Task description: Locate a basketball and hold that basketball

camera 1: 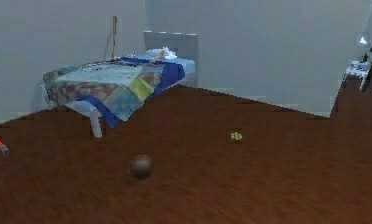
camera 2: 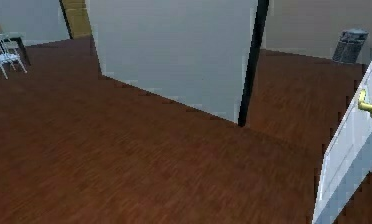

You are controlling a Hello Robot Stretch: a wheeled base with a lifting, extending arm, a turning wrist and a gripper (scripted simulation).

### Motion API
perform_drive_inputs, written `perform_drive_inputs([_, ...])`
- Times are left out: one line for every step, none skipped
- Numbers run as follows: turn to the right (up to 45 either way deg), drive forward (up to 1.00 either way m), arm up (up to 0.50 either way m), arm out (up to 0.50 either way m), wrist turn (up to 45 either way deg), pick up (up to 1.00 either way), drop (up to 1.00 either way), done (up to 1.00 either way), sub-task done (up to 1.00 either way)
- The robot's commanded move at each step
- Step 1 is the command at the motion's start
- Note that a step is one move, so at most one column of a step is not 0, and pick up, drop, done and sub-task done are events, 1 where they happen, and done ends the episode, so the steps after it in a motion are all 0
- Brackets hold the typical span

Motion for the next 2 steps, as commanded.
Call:
perform_drive_inputs([0.0, 0.7, 0.0, 0.0, 0.0, 0.0, 0.0, 0.0, 0.0])
perform_drive_inputs([-45.0, 0.0, 0.0, 0.0, 0.0, 0.0, 0.0, 0.0, 0.0])
